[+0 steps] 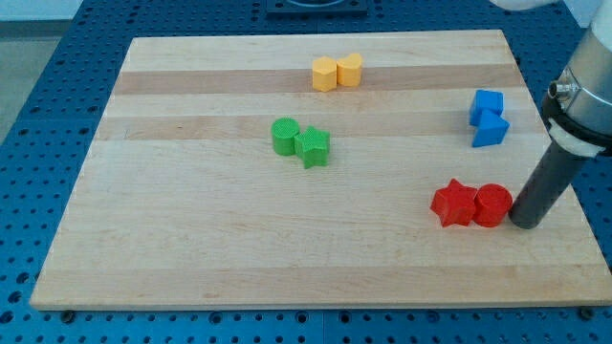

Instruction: Move the blue cube below the yellow heart

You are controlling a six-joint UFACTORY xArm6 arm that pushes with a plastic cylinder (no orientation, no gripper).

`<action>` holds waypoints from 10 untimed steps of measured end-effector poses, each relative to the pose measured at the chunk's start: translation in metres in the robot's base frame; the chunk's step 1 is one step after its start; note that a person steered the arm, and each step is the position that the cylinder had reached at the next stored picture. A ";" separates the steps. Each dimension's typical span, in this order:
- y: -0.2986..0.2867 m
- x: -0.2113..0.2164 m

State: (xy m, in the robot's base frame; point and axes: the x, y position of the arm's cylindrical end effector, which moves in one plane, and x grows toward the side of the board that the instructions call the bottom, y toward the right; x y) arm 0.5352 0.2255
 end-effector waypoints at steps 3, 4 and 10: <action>0.043 -0.038; 0.072 -0.079; 0.052 -0.160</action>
State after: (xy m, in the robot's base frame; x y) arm 0.3749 0.2778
